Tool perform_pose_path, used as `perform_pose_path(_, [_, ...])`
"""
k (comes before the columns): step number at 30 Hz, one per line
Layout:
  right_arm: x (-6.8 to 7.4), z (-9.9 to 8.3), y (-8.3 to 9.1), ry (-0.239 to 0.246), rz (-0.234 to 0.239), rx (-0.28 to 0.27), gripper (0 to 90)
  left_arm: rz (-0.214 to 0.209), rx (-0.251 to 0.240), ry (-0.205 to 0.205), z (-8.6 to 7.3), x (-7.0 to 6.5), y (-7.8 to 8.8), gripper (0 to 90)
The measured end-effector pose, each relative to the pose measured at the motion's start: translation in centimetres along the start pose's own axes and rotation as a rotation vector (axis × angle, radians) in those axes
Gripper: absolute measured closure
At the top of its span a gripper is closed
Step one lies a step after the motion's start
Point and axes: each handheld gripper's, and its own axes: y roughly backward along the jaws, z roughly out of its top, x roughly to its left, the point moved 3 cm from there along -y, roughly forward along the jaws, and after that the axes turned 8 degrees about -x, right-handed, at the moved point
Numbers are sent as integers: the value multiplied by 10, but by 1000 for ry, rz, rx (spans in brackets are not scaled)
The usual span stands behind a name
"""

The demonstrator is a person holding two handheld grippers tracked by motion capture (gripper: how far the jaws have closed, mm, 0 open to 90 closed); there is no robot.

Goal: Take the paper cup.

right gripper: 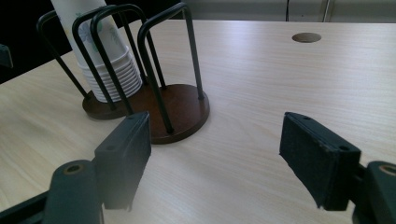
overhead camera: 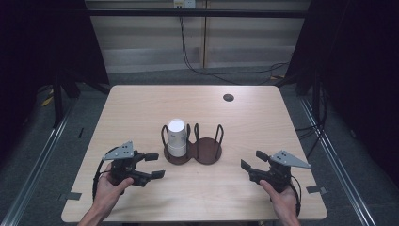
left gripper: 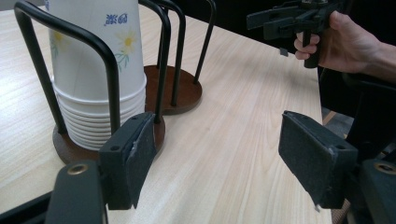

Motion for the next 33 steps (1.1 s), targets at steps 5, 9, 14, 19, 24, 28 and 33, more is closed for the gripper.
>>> perform_pose_path(5, [-2, -1, 2, -24, 10, 33, 242, 36, 14, -21, 0, -2, -1, 247])
perform_pose_path(9, [0, -2, 1, -23, 10, 38, 238, 55, 14, 1, 0, 2, -2, 243])
perform_pose_path(14, [-2, -8, -3, -5, 2, 98, 176, 96, -1, -12, 8, -1, 2, 234])
perform_pose_path(19, [0, -8, -1, 14, 26, 88, 188, 103, -14, -25, 14, -1, 5, 183])
perform_pose_path(24, [8, -5, 2, 38, 116, 74, 305, 64, 26, -36, 18, -6, -2, 222])
perform_pose_path(28, [12, -5, 1, 44, 142, 82, 305, 21, 65, -20, 23, -7, -8, 248])
perform_pose_path(33, [13, -3, 3, 50, 143, 74, 308, 8, 66, -17, 30, -6, -9, 293])
